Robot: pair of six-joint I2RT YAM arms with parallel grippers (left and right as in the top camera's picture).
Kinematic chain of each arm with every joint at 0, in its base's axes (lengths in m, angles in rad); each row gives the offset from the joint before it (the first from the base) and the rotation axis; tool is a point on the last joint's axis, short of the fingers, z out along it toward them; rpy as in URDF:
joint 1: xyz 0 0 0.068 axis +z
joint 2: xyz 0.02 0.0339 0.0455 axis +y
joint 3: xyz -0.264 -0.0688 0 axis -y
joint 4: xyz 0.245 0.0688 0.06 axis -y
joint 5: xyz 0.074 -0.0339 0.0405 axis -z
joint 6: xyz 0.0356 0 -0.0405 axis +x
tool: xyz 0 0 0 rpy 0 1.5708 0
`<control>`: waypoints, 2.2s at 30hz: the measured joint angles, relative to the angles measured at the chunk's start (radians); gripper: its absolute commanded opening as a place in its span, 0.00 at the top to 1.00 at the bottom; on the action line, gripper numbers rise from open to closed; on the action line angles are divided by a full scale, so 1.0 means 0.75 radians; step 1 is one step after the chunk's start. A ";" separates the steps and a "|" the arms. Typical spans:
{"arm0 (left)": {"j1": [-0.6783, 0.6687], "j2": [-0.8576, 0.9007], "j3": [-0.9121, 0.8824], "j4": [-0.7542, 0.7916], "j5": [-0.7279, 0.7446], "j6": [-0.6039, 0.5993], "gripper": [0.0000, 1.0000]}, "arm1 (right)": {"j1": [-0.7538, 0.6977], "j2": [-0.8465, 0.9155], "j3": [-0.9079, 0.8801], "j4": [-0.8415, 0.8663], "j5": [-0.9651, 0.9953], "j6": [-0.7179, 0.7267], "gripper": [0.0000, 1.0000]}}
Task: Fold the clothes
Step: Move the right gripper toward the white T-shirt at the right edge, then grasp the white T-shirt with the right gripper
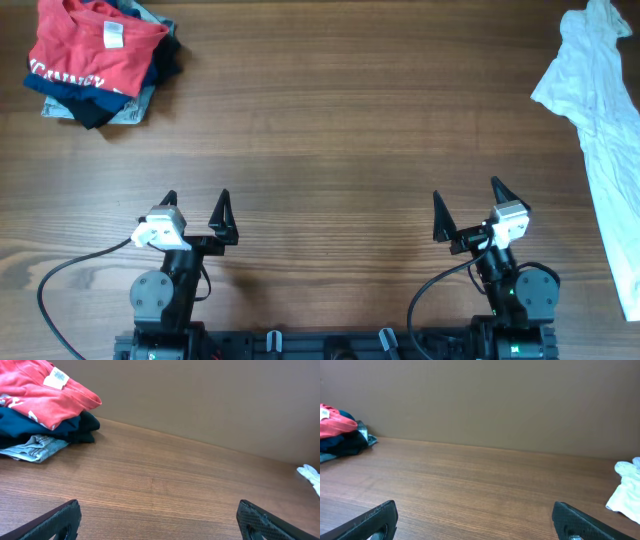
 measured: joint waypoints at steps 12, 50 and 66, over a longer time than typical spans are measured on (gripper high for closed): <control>0.000 0.000 0.000 0.000 0.000 0.000 0.00 | 0.000 0.000 0.000 0.000 0.000 0.000 0.00; 0.000 -0.001 -0.001 0.001 0.000 0.000 0.00 | 0.000 0.003 0.035 0.473 -0.415 1.066 0.00; 0.000 -0.007 -0.003 0.005 0.000 0.000 0.00 | -0.400 2.081 1.813 -0.786 0.124 0.518 0.00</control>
